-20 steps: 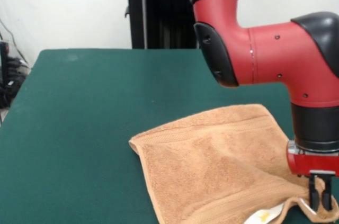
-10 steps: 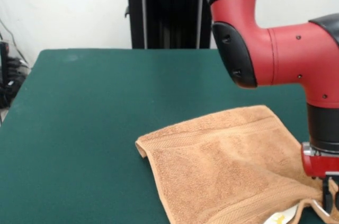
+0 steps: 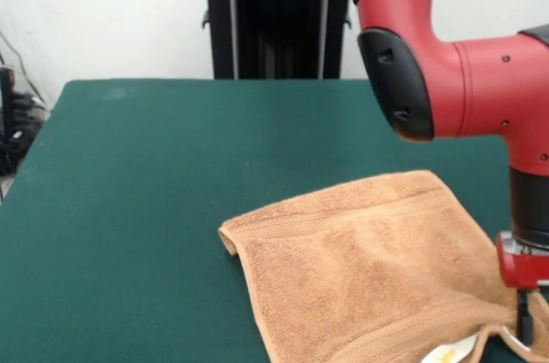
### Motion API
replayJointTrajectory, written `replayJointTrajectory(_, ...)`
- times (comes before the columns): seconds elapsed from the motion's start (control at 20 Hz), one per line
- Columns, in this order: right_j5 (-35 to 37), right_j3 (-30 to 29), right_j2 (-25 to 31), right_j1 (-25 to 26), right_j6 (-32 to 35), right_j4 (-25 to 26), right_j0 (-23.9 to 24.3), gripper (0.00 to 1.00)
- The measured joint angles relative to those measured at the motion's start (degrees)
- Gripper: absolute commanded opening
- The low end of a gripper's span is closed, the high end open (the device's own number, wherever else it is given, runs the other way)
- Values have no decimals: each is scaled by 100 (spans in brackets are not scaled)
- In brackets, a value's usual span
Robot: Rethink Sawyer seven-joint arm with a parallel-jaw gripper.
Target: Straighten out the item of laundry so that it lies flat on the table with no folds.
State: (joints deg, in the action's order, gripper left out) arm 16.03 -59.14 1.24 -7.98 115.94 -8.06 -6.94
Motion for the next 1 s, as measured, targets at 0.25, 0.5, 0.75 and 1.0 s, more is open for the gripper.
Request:
replayJointTrajectory(0.25,36,38,3,6,0,2,-18,100)
replayJointTrajectory(0.5,107,5,36,-31,0,4,16,100)
replayJointTrajectory(0.75,346,-241,109,-248,0,6,139,100)
replayJointTrajectory(1.0,671,-624,214,-669,0,6,317,100)
